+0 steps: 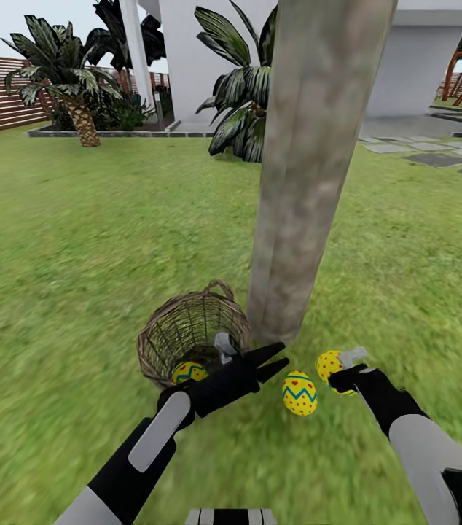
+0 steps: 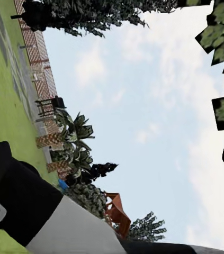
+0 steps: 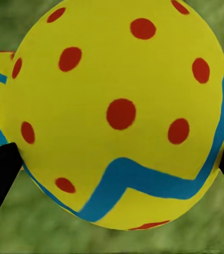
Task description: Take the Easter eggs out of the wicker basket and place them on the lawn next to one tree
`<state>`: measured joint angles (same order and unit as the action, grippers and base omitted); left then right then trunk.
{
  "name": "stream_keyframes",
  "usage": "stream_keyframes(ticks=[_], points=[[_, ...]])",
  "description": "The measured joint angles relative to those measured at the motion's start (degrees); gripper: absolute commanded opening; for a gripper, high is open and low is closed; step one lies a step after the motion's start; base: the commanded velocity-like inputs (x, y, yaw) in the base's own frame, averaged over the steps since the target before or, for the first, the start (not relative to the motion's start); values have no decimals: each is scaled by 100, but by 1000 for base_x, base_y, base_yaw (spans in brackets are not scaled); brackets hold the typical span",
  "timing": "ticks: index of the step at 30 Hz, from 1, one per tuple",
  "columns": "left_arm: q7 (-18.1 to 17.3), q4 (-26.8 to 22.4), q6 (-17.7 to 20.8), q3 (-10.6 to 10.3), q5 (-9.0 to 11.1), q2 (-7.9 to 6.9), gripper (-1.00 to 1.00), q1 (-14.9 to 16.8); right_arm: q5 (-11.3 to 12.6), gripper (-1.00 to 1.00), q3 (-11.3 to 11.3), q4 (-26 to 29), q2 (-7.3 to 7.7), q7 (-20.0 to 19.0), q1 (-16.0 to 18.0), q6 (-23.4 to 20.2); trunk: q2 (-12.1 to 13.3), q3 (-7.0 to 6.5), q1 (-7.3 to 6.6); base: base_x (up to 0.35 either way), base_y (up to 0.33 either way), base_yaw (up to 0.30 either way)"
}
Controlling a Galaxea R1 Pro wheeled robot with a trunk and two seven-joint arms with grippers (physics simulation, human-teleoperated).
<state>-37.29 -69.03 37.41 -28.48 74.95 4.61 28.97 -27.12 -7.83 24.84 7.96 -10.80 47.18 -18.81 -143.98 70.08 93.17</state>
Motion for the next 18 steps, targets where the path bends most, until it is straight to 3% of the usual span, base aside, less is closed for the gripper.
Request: stream_keyframes(ticks=[2,7,9,12,15,18], points=[[0,-4,0,-40,2,13,100,0,3,-100,-134,-220,-1,230,0,227,-3,44,5,0,0,0],[18,-23,-6,-372,-7,90,100,0,4,-100,-195,-448,27,390,1,763,-10,155,18,0,0,0],[24,-25,-84,-407,-7,93,100,0,7,-100,-196,-475,24,422,1,942,-12,199,23,0,0,0],[21,-37,-436,-442,-4,93,100,0,5,-100,-196,-479,23,440,1,1061,-14,222,25,0,0,0],[18,-34,-518,-671,-6,93,100,0,3,-100,-196,-478,13,442,1,1076,-14,222,25,0,0,0],[25,-43,-559,-727,-11,92,100,0,0,-100,-197,-478,24,476,2,1140,-14,222,24,131,-162,0]])
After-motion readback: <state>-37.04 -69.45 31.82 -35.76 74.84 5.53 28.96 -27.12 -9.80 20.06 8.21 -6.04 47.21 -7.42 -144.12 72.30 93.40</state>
